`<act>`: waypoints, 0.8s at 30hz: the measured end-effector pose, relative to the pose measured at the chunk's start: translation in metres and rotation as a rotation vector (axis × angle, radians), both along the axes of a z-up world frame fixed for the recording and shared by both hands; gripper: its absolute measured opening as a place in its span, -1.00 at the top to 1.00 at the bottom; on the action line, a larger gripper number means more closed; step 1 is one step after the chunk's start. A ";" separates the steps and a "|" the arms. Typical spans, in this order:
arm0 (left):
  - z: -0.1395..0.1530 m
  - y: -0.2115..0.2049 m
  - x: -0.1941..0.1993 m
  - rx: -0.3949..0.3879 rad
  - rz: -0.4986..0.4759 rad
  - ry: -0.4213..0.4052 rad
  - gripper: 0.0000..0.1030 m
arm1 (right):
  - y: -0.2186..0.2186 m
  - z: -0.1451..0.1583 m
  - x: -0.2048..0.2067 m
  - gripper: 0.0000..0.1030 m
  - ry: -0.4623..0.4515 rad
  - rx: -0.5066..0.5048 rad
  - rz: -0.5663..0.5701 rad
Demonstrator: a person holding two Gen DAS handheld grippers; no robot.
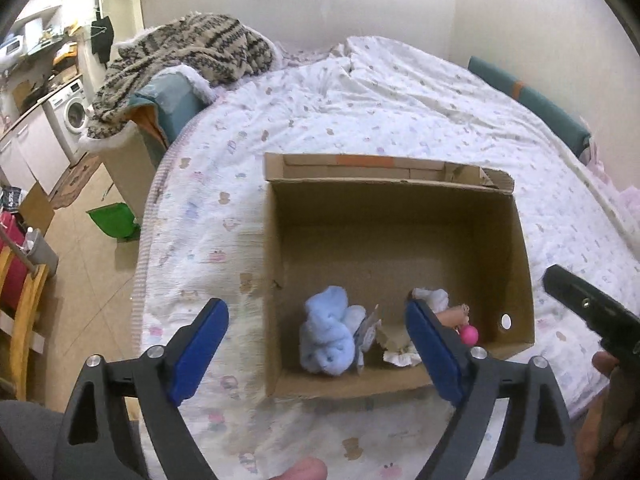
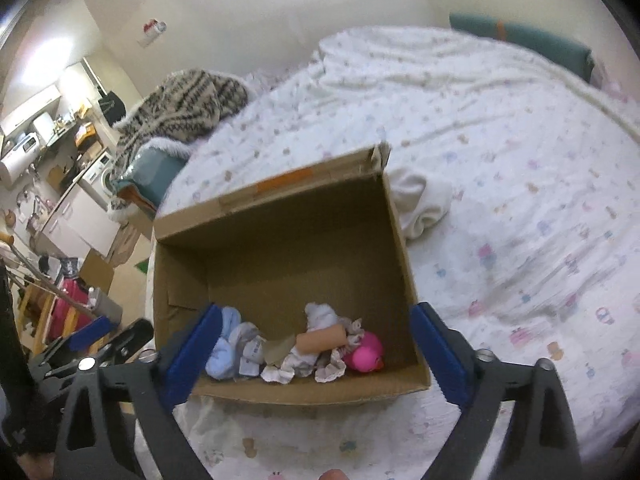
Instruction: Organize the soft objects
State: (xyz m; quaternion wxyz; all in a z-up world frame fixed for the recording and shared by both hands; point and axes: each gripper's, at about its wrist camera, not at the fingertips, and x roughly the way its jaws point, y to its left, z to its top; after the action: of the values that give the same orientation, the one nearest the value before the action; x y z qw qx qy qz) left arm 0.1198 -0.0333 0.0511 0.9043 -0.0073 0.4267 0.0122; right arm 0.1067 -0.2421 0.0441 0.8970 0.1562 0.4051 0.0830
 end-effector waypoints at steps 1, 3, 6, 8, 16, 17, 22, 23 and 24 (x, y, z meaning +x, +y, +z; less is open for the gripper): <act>0.002 0.003 -0.004 0.004 0.006 -0.008 -0.80 | 0.002 0.002 -0.004 -0.99 -0.010 -0.006 0.001; 0.005 0.013 -0.012 0.004 0.018 -0.027 -0.99 | 0.005 0.005 -0.011 -1.00 -0.022 -0.014 0.004; 0.009 0.025 -0.028 -0.001 0.023 -0.057 -0.99 | 0.011 0.006 -0.024 -1.00 -0.046 -0.046 -0.003; 0.011 0.029 -0.036 0.006 0.017 -0.070 -0.99 | 0.014 0.007 -0.033 -1.00 -0.070 -0.060 0.000; 0.004 0.035 -0.070 0.024 0.029 -0.103 -0.99 | 0.023 -0.007 -0.058 -1.00 -0.080 -0.103 0.019; 0.001 0.034 -0.072 0.017 0.032 -0.098 -0.99 | 0.023 -0.007 -0.059 -1.00 -0.082 -0.099 0.021; -0.013 0.030 -0.078 0.022 0.025 -0.094 -0.99 | 0.031 -0.021 -0.069 -1.00 -0.087 -0.111 0.037; -0.014 0.030 -0.077 0.012 0.028 -0.090 -0.99 | 0.034 -0.024 -0.068 -1.00 -0.081 -0.128 0.040; -0.015 0.031 -0.076 -0.002 0.031 -0.084 -0.99 | 0.036 -0.026 -0.067 -1.00 -0.076 -0.136 0.046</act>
State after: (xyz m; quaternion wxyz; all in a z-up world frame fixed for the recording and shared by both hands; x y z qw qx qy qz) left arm 0.0434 -0.0023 0.0356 0.9212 -0.0152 0.3880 0.0256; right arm 0.0401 -0.2060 0.0182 0.9182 0.0822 0.3788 0.0818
